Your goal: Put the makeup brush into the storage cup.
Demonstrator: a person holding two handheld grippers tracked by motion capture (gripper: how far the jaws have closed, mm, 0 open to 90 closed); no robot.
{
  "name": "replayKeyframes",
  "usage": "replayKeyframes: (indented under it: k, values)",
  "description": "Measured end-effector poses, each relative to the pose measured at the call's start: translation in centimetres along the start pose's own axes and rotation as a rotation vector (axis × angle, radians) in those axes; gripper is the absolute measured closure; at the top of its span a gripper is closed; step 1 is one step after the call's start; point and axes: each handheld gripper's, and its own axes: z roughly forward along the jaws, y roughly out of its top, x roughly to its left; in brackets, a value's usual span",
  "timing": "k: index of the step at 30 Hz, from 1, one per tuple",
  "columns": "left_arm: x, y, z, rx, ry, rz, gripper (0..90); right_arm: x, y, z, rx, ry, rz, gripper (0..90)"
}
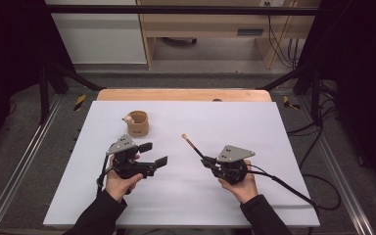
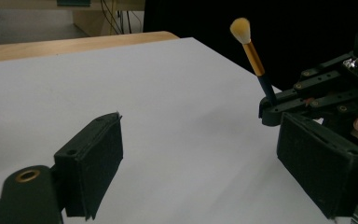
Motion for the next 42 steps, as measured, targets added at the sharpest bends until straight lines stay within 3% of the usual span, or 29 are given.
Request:
replayKeyframes:
  k: [7,14,24,32,42]
  values:
    - [-0.7,1.6,0.7,-0.037,-0.029,0.008,14.3,0.1,1.1,-0.2,-0.046,0.002,0.007,83.9]
    - [-1.4,2.1,1.8,-0.050,-0.050,-0.004,14.6,0.2,1.4,-0.5,-0.076,-0.013,0.003,83.9]
    - [-1.2,2.0,2.8,-0.056,-0.044,-0.020,15.9,0.4,1.2,-0.2,-0.084,-0.007,0.011,83.8]
    - [-1.9,2.1,3.5,-0.050,-0.079,-0.009,17.3,0.5,1.0,0.3,-0.076,0.001,0.016,83.8]
    - [-2.5,2.0,4.9,-0.046,-0.108,-0.026,23.1,0.6,0.9,0.6,-0.080,0.009,0.016,83.8]
